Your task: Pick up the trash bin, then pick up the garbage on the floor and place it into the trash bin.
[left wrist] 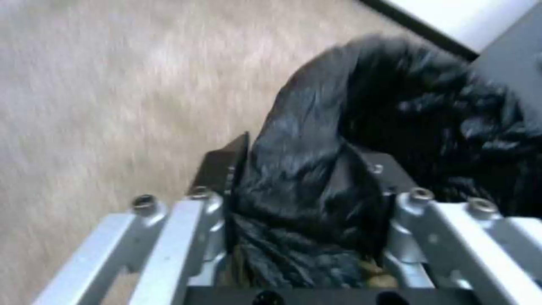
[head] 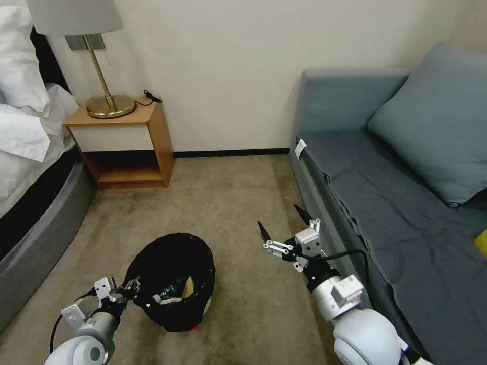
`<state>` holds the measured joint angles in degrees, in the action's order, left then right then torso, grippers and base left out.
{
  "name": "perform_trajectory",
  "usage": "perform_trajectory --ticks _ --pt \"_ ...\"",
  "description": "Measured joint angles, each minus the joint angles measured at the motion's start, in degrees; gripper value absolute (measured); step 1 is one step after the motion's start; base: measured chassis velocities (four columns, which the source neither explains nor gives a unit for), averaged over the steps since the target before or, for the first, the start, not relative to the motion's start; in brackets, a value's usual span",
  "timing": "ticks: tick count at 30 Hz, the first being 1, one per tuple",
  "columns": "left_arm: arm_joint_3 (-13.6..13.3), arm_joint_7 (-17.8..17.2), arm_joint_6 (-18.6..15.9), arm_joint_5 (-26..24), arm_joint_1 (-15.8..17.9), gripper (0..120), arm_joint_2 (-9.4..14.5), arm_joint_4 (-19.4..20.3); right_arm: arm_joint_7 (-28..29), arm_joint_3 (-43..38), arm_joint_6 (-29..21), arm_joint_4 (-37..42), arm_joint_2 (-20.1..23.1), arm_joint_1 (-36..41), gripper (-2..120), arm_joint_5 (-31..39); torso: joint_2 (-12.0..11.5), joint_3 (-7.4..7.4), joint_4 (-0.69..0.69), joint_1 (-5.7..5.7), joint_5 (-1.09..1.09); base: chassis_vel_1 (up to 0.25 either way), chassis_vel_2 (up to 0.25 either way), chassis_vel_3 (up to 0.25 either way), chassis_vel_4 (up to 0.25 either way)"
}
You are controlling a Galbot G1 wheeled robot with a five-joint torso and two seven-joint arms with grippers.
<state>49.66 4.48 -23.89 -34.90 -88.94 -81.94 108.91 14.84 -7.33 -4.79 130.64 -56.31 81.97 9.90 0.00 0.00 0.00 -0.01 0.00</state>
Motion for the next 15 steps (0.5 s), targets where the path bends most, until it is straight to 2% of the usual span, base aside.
perform_trajectory --ticks 1,2,3,7,8,11,13,14,15 --pt "0.39 1.75 2.73 2.82 -0.32 56 -0.08 0.50 0.27 -0.74 -0.07 0.44 -0.83 1.53 100 -0.81 0.00 0.00 0.00 0.00 0.00 0.000 0.000 0.000 0.000" --pt "0.69 3.15 3.99 4.28 -0.69 59 -0.11 1.15 0.44 -1.25 -0.24 0.69 -1.47 2.51 100 -1.26 0.00 0.00 0.00 0.00 0.00 0.000 0.000 0.000 0.000" --pt "0.69 3.15 3.99 4.28 -0.69 59 -0.11 1.15 0.44 -1.25 -0.24 0.69 -1.47 2.51 100 -1.26 0.00 0.00 0.00 0.00 0.00 0.000 0.000 0.000 0.000" --pt "1.62 8.50 6.68 6.91 -2.82 77 0.00 4.71 1.18 -2.82 -1.25 1.32 -3.66 4.83 100 -2.39 0.00 0.00 0.01 0.00 0.00 0.000 0.000 0.000 0.000" --pt "1.62 8.50 6.68 6.91 -2.82 77 0.00 4.71 1.18 -2.82 -1.25 1.32 -3.66 4.83 100 -2.39 0.00 0.00 0.01 0.00 0.00 0.000 0.000 0.000 0.000" --pt "2.06 12.64 9.28 9.64 -4.36 91 -0.04 8.10 1.86 -4.18 -2.01 1.75 -6.10 6.58 100 -3.00 0.00 0.00 0.01 0.00 0.00 0.000 0.000 0.000 0.000" --pt "1.43 13.40 12.71 12.18 -5.10 98 -0.75 10.92 2.51 -4.96 -2.46 2.18 -8.97 7.85 100 -3.47 0.00 0.00 0.00 0.00 0.01 0.000 0.000 0.000 0.000" --pt "1.43 13.40 12.71 12.18 -5.10 98 -0.75 10.92 2.51 -4.96 -2.46 2.18 -8.97 7.85 100 -3.47 0.00 0.00 0.00 0.00 0.01 0.000 0.000 0.000 0.000" --pt "0.64 12.90 14.47 13.71 -5.44 99 -1.48 12.46 2.86 -5.21 -2.52 2.30 -10.34 8.41 100 -3.89 0.00 0.00 0.00 0.00 0.00 0.000 0.000 0.000 0.000"
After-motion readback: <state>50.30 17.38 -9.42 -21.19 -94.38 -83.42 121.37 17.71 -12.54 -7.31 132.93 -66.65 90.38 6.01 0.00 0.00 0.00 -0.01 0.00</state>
